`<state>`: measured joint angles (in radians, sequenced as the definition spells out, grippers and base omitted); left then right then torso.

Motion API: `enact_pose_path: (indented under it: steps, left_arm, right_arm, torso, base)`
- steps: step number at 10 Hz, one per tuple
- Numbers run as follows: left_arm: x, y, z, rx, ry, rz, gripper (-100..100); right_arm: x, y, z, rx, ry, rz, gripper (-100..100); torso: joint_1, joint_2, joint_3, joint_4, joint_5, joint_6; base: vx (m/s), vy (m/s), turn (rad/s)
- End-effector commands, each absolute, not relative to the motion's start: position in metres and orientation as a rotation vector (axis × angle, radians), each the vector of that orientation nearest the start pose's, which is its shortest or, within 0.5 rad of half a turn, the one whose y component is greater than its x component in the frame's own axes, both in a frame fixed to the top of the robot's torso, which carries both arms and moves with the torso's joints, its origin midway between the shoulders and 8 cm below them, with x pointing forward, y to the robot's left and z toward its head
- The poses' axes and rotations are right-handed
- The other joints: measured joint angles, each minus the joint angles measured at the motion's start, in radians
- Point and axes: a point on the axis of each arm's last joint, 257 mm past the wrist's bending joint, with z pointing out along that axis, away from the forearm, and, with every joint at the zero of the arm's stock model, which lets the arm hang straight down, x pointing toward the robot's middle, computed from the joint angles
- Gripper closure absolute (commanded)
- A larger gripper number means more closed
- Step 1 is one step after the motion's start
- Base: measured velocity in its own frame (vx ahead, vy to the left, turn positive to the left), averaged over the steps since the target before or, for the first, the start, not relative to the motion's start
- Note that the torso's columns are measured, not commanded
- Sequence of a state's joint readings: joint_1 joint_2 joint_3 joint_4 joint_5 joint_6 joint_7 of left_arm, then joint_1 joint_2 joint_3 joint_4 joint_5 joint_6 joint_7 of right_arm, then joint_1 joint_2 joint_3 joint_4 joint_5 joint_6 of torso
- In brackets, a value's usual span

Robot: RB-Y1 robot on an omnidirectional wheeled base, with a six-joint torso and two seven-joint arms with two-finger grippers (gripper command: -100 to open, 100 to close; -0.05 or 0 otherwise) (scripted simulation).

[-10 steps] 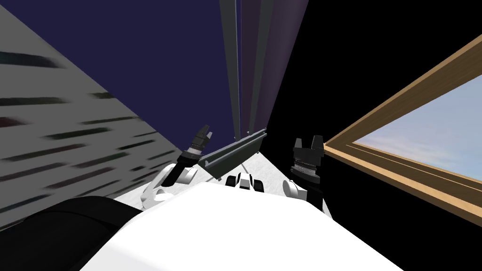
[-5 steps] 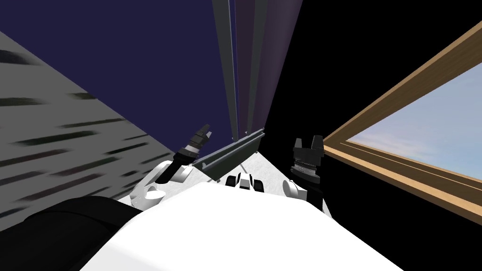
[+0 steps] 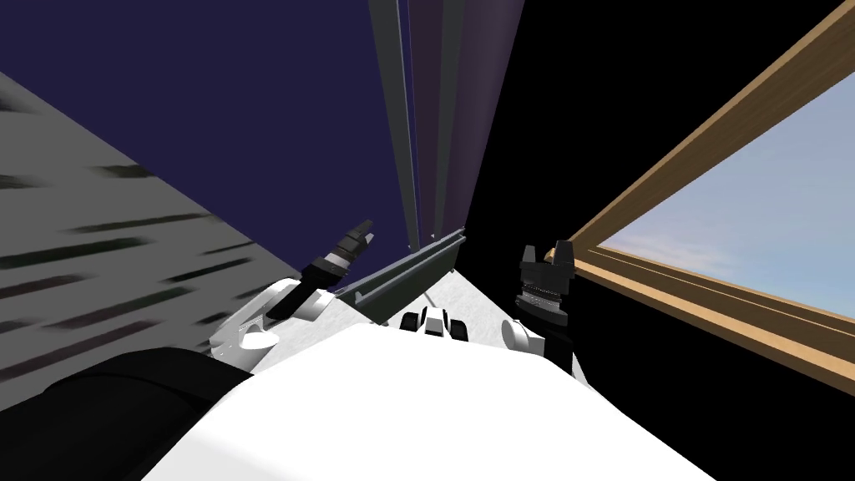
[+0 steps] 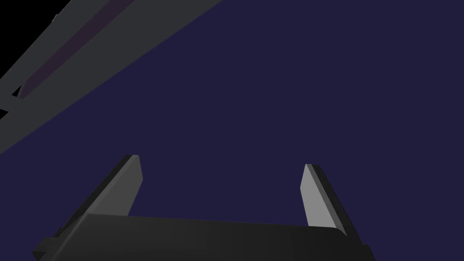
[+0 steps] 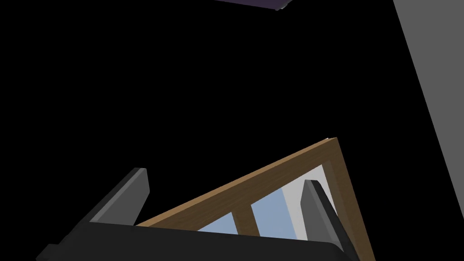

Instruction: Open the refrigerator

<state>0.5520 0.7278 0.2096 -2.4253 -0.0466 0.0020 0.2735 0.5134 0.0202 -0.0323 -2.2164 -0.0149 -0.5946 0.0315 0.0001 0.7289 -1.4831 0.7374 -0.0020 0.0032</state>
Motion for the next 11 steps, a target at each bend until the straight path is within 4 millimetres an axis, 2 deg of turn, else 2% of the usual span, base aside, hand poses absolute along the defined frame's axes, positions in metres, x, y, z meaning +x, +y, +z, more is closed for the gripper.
enact_pose_path:
  steps: [1, 6, 11]
  left_arm:
    - [0.39, 0.298, 0.002, -0.49, 1.351, -1.016, -100]
    - [0.401, 0.311, 0.008, -0.482, 1.432, -0.928, -100]
    - [0.407, 0.313, 0.015, -0.457, 1.474, -0.883, -100]
  right_arm:
    - [0.336, -0.295, 0.01, 0.65, 0.577, 1.247, 0]
    - [0.336, -0.295, 0.01, 0.65, 0.578, 1.247, 0]
    - [0.336, -0.295, 0.01, 0.65, 0.577, 1.247, 0]
  torso:
    - [-0.001, -0.002, -0.002, 0.0, -0.001, 0.002]
    - [-0.001, -0.014, -0.012, 0.002, -0.006, 0.007]
    - [-0.001, -0.024, -0.019, 0.0, -0.007, 0.012]
  base:
    - [0.009, -0.008, -0.028]
    - [0.005, -0.004, -0.076]
    - [0.011, -0.005, -0.045]
